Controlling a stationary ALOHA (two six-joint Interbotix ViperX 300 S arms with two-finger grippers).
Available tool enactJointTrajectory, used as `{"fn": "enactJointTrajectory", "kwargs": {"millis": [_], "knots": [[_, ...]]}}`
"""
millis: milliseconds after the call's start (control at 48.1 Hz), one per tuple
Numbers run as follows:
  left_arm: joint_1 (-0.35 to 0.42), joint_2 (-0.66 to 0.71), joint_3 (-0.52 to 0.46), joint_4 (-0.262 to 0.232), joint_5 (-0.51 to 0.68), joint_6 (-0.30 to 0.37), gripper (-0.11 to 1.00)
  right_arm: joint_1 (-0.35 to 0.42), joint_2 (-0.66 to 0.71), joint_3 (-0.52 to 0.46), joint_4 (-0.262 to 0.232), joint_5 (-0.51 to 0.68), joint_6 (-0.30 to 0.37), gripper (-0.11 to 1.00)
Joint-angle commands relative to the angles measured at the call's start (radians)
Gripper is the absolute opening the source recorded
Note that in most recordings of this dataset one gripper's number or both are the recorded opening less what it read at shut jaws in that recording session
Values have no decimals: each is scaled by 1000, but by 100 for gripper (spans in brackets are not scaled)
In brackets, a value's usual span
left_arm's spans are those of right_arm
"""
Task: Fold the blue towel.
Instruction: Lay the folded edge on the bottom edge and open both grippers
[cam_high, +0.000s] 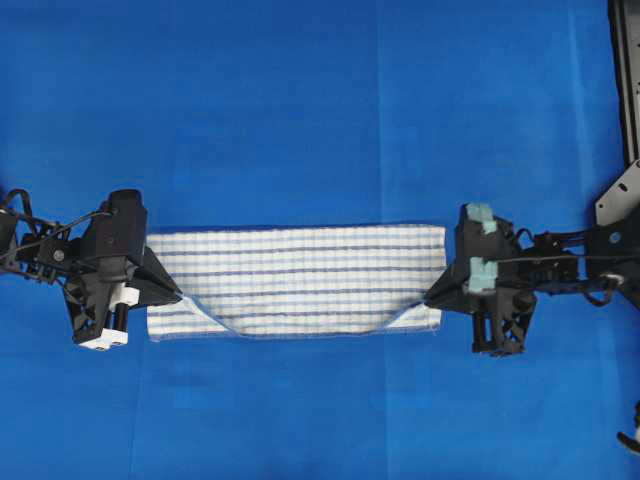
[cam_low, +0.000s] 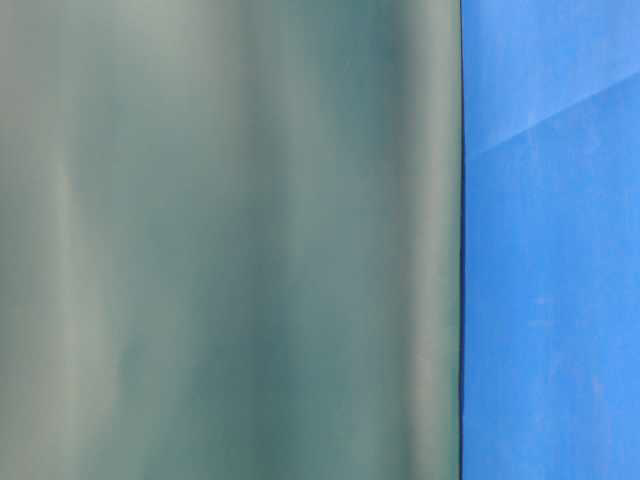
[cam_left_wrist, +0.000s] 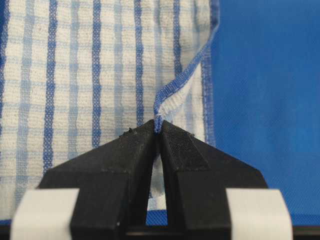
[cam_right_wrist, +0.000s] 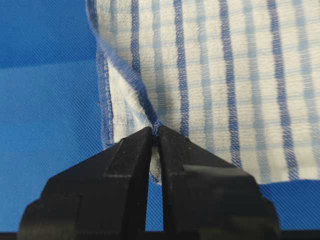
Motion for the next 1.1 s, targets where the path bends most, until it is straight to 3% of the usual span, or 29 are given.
{"fn": "enactJointTrajectory", "kwargs": {"millis": [0, 125, 249, 332, 436, 499, 561, 789, 1080], "knots": [[-3, -5, -14, 0, -8, -2, 3, 11, 8, -29, 3, -5, -2, 0], [-2, -6, -8, 0, 0, -2, 3, 18, 12, -37, 5, -5, -2, 9], [2, -9, -9, 0, 9, -3, 6, 21, 12, -37, 6, -2, -2, 34], [5, -12, -12, 0, 23, -12, 24, 20, 5, -37, 6, 0, -3, 58], [5, -41, -17, 0, 74, -20, 55, 21, -28, -37, 3, 17, -11, 81], [5, -72, -18, 2, 110, -12, 73, 20, -57, -34, 2, 23, -14, 82], [11, -112, -20, 5, 141, -8, 83, 15, -95, -29, -3, 29, -18, 80], [71, -183, -6, 8, 161, -3, 77, -54, -224, 12, -21, 49, -32, 78], [192, -118, -12, 17, 166, 17, 77, -195, -186, 23, -61, 80, -63, 78]]}}
